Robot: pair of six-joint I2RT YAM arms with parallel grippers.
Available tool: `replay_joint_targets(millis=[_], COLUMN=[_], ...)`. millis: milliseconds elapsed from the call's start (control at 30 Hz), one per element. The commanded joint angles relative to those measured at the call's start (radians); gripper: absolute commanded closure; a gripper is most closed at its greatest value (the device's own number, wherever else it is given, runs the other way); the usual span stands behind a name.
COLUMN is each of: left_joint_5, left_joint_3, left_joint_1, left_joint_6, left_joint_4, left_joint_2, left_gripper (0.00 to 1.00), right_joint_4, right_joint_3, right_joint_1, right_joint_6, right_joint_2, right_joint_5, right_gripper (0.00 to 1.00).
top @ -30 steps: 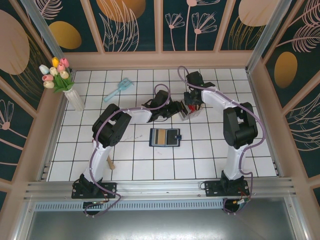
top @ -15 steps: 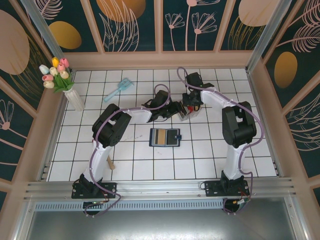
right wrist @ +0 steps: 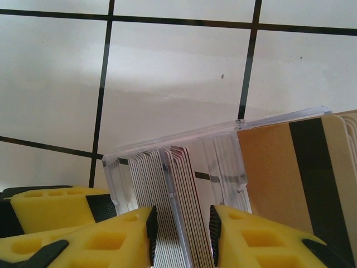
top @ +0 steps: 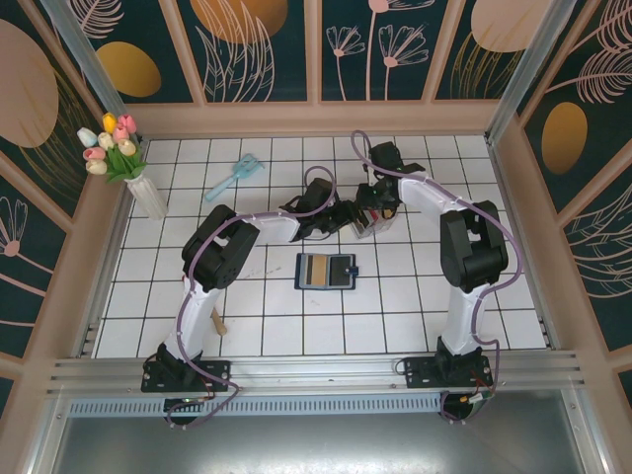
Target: Put the credit cards into the card holder
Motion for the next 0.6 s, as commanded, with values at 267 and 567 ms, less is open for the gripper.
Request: replay_joint_targets(millis=[267, 567], left_joint_5=[-0.003, -0.009], left_joint_3=[-0.018, -0.027], left_joint_1=[-0.002, -0.001], left_joint_6=[0.004, 0.007], left_joint_4=[-0.043, -0.040], left_joint_2=[0.008, -0.004], left_gripper=[0.53, 0.53], right_joint_4=[-0.006, 0.039], right_joint_3=[0.002, -0.027], right_joint_1=[-0.022, -0.064], right_joint_6=[0.045, 0.088], right_joint_2=[0.053, 0.017], right_joint_5=[-0.163, -0.303], right_gripper=[0.64, 0.69])
